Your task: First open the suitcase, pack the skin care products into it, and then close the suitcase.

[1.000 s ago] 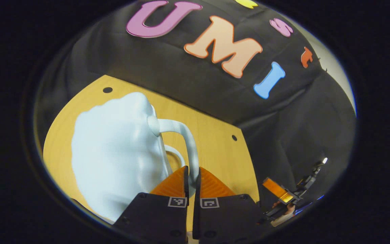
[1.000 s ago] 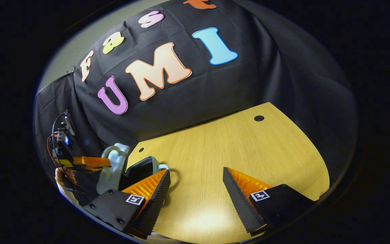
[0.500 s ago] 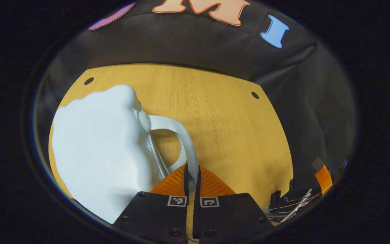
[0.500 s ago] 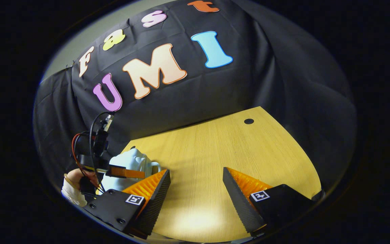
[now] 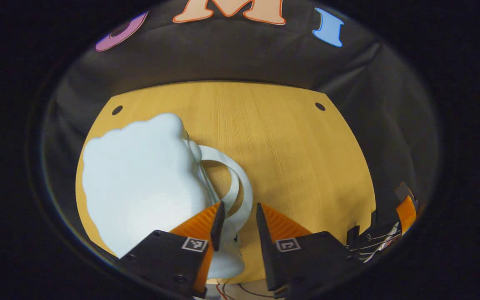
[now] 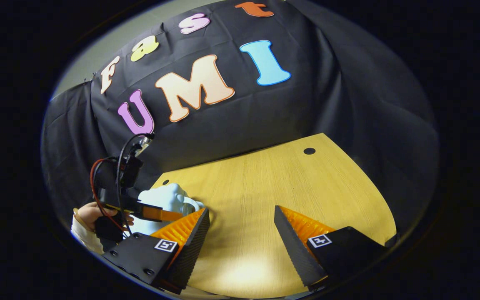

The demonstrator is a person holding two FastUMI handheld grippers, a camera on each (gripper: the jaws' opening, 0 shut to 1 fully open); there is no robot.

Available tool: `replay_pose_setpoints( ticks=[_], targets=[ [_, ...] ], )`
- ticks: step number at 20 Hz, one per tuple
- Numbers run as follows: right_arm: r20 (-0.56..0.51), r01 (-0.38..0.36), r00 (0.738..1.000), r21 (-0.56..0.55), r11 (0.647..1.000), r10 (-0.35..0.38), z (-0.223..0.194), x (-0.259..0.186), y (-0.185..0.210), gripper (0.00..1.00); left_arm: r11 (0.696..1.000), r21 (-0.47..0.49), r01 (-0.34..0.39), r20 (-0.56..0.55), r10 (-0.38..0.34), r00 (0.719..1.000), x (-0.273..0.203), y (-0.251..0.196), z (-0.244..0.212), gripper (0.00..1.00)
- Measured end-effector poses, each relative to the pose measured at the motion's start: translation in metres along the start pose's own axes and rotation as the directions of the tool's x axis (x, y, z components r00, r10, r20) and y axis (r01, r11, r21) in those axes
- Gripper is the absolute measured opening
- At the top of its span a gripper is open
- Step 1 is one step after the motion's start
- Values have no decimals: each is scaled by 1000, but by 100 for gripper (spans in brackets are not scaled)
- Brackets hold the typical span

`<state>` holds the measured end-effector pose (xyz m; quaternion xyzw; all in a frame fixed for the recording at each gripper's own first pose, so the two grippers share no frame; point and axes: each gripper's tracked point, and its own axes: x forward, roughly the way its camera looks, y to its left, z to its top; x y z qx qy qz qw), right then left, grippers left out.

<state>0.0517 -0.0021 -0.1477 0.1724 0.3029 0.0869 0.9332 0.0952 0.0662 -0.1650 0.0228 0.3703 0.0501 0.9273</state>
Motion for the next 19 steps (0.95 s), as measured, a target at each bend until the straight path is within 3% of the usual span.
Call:
replay_pose_setpoints(
  ticks=[3, 7, 13, 19],
  targets=[
    [17, -7, 1000, -13, 1000, 7, 6, 0, 6, 98, 988, 121, -97, 64, 90, 994, -28, 5, 7, 94],
    [35, -21, 999, -9, 1000, 21, 13, -1, 14, 98, 947, 243, -210, 172, 171, 970, -59, 10, 14, 90],
    [32, -34, 999, -11, 999, 34, 13, 6, 23, 98, 973, 164, -163, 247, 119, 962, -75, -1, 14, 90],
    [28, -39, 999, -24, 999, 40, 15, 10, 32, 98, 971, 156, -182, 197, 150, 969, -75, 13, 5, 89]
  ],
)
